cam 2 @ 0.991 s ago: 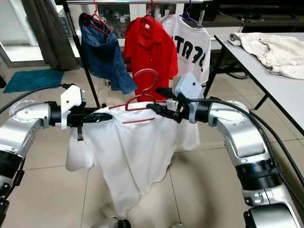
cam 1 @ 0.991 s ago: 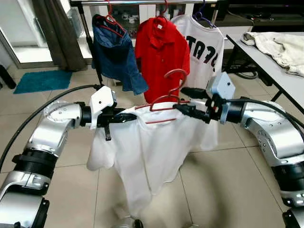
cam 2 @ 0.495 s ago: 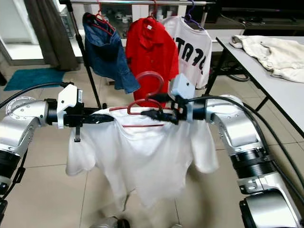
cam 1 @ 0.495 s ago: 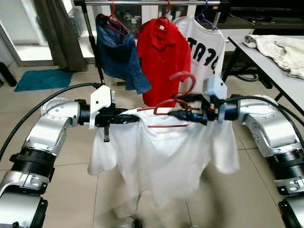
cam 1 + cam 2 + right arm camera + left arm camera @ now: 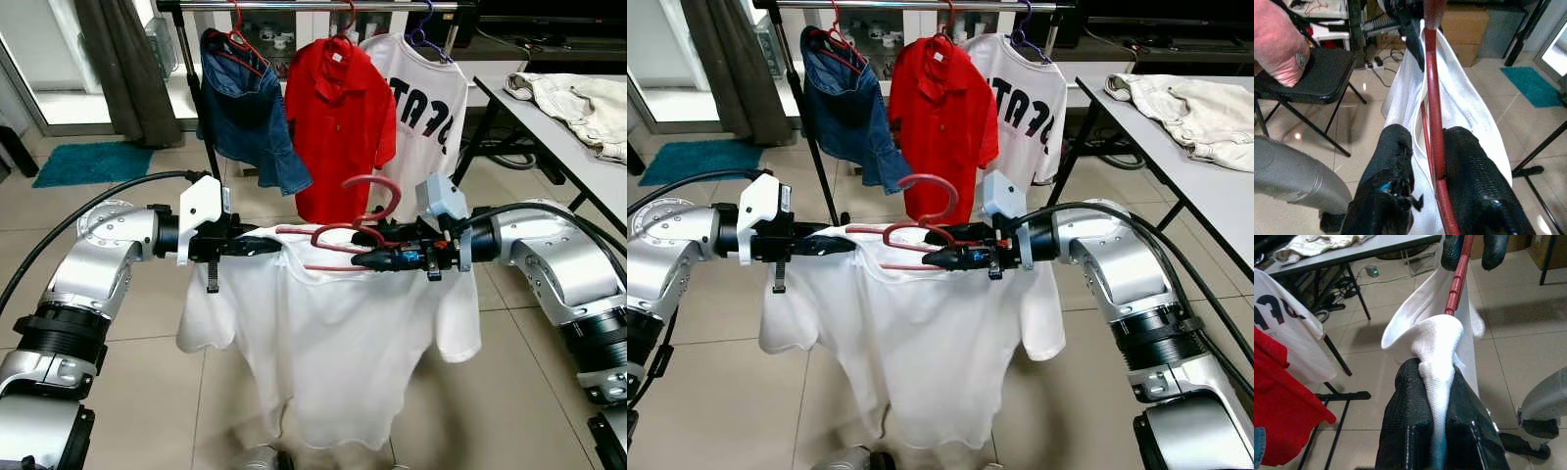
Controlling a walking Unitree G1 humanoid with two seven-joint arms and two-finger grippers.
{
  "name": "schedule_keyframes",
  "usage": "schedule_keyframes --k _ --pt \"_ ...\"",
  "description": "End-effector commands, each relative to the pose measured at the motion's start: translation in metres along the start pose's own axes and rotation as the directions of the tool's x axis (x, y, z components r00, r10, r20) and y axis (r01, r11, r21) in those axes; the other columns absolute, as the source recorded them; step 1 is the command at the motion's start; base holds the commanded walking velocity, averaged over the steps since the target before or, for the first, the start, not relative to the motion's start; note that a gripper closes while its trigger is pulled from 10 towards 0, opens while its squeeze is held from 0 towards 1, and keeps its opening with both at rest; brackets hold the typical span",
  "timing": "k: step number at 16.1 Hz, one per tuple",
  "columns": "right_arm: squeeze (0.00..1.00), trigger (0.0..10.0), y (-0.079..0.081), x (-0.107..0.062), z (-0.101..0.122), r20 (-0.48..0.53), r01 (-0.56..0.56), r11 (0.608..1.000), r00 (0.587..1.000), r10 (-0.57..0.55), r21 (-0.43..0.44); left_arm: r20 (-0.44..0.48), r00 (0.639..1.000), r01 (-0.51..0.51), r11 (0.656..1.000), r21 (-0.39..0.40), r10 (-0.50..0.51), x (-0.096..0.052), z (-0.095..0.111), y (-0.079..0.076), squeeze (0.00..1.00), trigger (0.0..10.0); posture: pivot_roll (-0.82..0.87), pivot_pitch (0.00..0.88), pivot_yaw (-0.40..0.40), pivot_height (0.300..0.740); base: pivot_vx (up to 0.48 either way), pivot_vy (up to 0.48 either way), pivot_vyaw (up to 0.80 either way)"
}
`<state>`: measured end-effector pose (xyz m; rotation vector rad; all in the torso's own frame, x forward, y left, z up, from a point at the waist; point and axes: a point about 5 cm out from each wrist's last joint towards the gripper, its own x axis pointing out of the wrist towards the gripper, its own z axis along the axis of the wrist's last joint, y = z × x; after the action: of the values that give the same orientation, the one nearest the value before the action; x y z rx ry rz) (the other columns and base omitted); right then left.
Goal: Hang hanger
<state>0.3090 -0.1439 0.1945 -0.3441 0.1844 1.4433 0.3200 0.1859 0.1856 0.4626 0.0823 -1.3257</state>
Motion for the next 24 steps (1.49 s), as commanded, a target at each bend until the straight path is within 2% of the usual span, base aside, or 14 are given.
schedule_keyframes --k 1,2,9,13,14,15,17,20,23,24 --pt "0.00 0.0 0.002 -0.004 0.002 -0.057 -0.040 0.999 0.998 0.038 -0.033 0.005 0.999 -0.053 0.998 0.033 0.052 -0.011 0.012 0.011 0.00 0.0 -0.09 0.000 0.015 0.740 0.000 0.000 0.00" --pt "0.00 0.0 0.002 -0.003 0.002 -0.084 -0.046 0.998 0.996 0.043 -0.043 0.009 0.998 -0.058 0.998 0.035 0.057 -0.012 0.012 0.012 0.00 0.0 -0.09 0.000 0.015 0.740 0.000 0.000 0.00" --pt "0.00 0.0 0.002 -0.004 0.004 -0.104 -0.043 0.997 0.994 0.037 -0.061 0.022 0.995 -0.094 0.995 0.026 0.094 -0.015 0.013 0.016 0.00 0.0 -0.09 0.000 0.016 0.740 0.000 0.000 0.00" --pt "0.00 0.0 0.004 0.002 0.007 -0.034 -0.024 0.999 0.999 0.024 -0.024 0.042 0.995 -0.093 0.995 0.030 0.091 -0.012 0.014 0.014 0.00 0.0 -0.09 0.000 0.012 0.740 0.000 0.000 0.00" --pt "0.00 0.0 0.005 0.002 0.007 -0.026 -0.018 1.000 0.999 0.018 -0.012 0.052 0.995 -0.086 0.996 0.024 0.085 -0.011 0.013 0.013 0.00 6.6 -0.09 0.000 0.011 0.740 0.000 0.000 0.00" --pt "0.00 0.0 0.004 0.001 0.006 -0.034 -0.010 1.000 0.999 0.009 -0.008 0.063 0.997 -0.054 0.999 0.004 0.053 -0.012 0.013 0.010 0.07 10.0 -0.09 0.000 0.010 0.740 0.000 0.000 0.00" --pt "0.00 0.0 0.004 -0.002 0.003 -0.056 0.000 1.000 0.998 -0.001 -0.012 0.094 0.995 -0.029 1.000 0.005 0.028 -0.014 0.017 0.008 1.00 10.0 -0.09 0.000 0.009 0.740 0.000 0.000 0.00" --pt "0.00 0.0 0.003 -0.006 -0.006 -0.094 0.046 0.999 0.995 -0.046 -0.004 0.098 0.995 0.019 1.000 0.008 -0.019 -0.014 0.019 0.003 1.00 10.0 -0.09 0.000 0.010 0.740 0.000 0.000 0.00" --pt "0.00 0.0 -0.001 -0.010 -0.009 -0.084 0.096 0.995 0.992 -0.094 0.020 0.087 0.994 0.062 0.998 0.010 -0.063 -0.009 0.018 -0.006 1.00 10.0 -0.09 0.000 0.003 0.740 0.000 0.000 0.00" --pt "0.00 0.0 -0.002 -0.012 -0.013 -0.108 0.118 0.993 0.987 -0.115 0.022 0.057 0.995 0.085 0.996 0.017 -0.086 -0.006 0.016 -0.011 1.00 10.0 -0.09 0.000 0.004 0.740 0.000 0.000 0.00"
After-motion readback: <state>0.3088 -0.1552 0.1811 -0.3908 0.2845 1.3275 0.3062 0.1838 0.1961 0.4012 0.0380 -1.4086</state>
